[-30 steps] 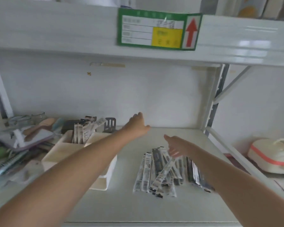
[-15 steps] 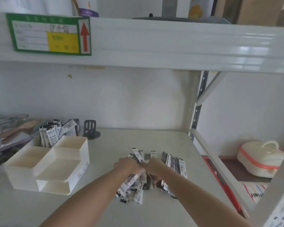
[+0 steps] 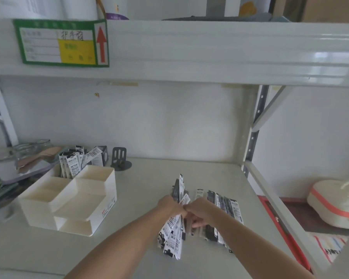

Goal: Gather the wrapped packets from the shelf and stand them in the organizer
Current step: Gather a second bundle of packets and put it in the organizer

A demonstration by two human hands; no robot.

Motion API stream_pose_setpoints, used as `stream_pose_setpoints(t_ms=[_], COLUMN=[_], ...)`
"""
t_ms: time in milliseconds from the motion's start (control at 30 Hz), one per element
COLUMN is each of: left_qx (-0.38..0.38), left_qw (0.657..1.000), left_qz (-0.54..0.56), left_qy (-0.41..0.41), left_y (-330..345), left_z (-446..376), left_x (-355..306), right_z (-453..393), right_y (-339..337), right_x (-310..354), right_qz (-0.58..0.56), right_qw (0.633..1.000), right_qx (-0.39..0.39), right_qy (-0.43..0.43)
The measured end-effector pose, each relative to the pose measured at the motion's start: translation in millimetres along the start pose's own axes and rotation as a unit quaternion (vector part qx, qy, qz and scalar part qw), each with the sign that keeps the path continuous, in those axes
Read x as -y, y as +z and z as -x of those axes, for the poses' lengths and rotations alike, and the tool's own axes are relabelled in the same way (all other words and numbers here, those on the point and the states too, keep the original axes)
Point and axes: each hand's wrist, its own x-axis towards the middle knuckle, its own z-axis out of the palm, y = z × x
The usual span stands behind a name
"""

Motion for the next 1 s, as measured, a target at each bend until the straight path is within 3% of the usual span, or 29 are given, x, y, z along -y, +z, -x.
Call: stream_pose_setpoints(t_ms=[167,367,567,633,733,800,867,1000], left_qx=[0.025,0.009,-0.019,-0.014,-0.028,-0.06,-0.079,-0.028], left_qw=[0.993,0.972,0.941,0.922,0.898,0.884,0.868,0.841], left_qz=[0.114,0.219,0.308,0.354,0.398,0.402,0.391,0.364], left_qy=[-0.003,0.082,0.138,0.156,0.188,0.231,0.297,0.399], left_y=[-17,-53,-91,-103,-130,-151,-175,-225], left_z=[-1,2,4,4,6,8,9,-2], left_x=[9,16,20,21,24,23,25,52], right_z=[8,-2,-12,-8,1,8,11,12], right_y=[-21,-16,23,29,36,41,52,77], right_x=[6,26,65,80,109,129,150,190], right_qz=[0.007,-0.043,-0.164,-0.197,-0.143,-0.104,-0.121,-0.153], right_qw=[0.999,0.994,0.975,0.96,0.944,0.939,0.928,0.902], right_qx=[-0.009,-0.023,-0.039,-0.075,-0.145,-0.15,-0.107,-0.079], right_qy=[-0.052,-0.098,-0.147,-0.185,-0.258,-0.292,-0.337,-0.395])
